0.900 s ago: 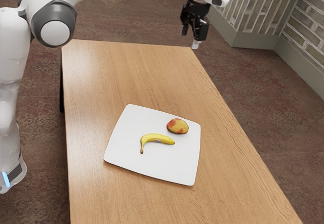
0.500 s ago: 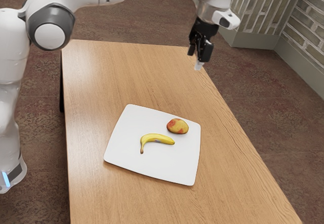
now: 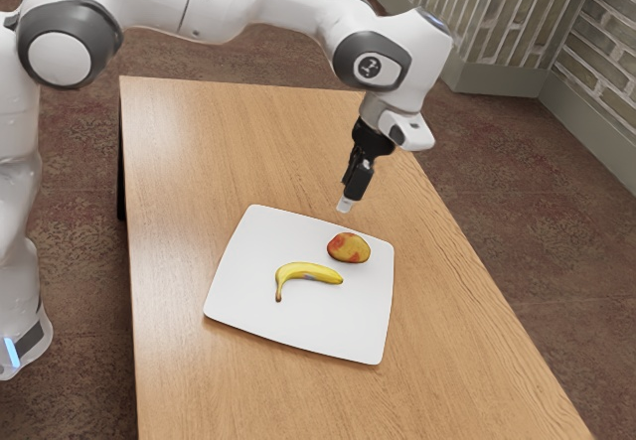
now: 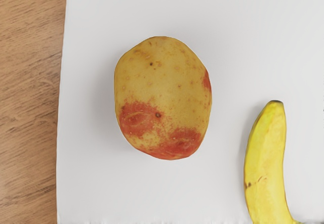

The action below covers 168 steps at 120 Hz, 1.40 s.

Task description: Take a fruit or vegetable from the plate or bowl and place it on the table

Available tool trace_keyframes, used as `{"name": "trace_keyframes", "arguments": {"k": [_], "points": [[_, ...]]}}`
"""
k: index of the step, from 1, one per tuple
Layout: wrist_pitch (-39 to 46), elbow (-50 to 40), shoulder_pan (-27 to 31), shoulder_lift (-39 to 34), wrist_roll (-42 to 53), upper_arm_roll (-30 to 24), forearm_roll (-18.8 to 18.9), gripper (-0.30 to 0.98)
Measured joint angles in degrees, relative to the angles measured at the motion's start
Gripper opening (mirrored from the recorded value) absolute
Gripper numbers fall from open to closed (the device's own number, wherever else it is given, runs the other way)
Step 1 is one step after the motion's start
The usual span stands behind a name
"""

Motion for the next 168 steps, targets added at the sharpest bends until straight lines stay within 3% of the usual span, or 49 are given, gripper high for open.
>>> {"name": "trace_keyframes", "arguments": {"k": [29,59,168], "points": [[8.93,-8.64,-4.38,-2.31,4.87,0.06,-1.32,0.68],[15.14,-11.36,-3.01,-2.7,8.34,1.83,-2.0,0.68],[19.33,-10.11,-3.39,4.3,13.87,2.7,-3.82,0.66]]}}
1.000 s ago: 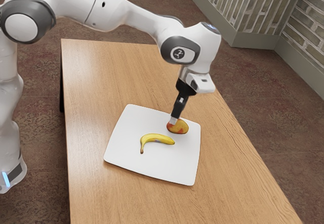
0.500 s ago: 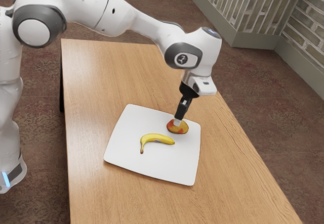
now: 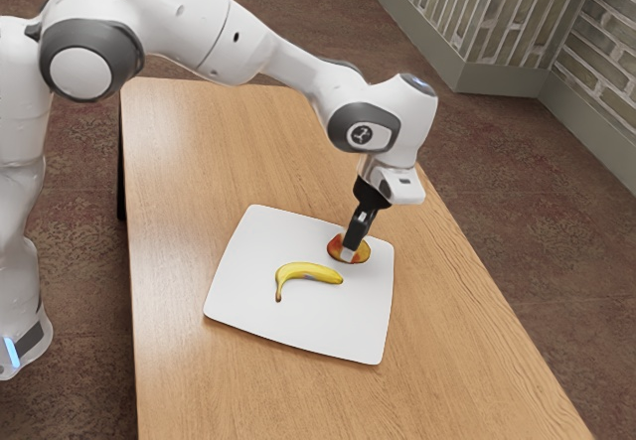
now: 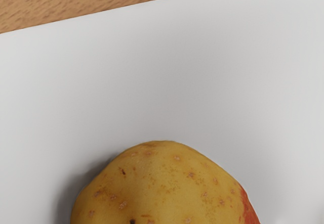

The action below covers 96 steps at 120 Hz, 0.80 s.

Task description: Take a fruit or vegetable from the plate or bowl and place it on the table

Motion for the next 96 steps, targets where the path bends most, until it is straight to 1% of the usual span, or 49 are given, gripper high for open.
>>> {"name": "trace_keyframes", "arguments": {"k": [12,31,44,49,57,65,70,87,96], "points": [[0.07,0.59,-0.27,1.13,0.25,-0.02,-0.34,0.63],[0.2,1.17,-0.32,2.01,0.51,-0.1,-0.48,0.41],[0.32,1.31,-0.3,2.25,0.61,-0.07,-0.43,0.41],[0.34,1.33,-0.32,1.76,0.62,-0.09,-0.39,0.36],[0.34,1.66,-0.33,0.49,0.63,-0.04,-0.23,0.33],[0.2,2.92,-0.26,-1.18,0.66,0.34,0.03,0.36],[0.08,4.08,-0.75,-2.04,0.78,2.47,0.17,0.36],[-0.67,5.41,0.37,-2.75,1.69,15.99,0.15,0.37],[-1.03,5.48,1.4,-2.5,2.23,19.76,0.04,0.37]]}}
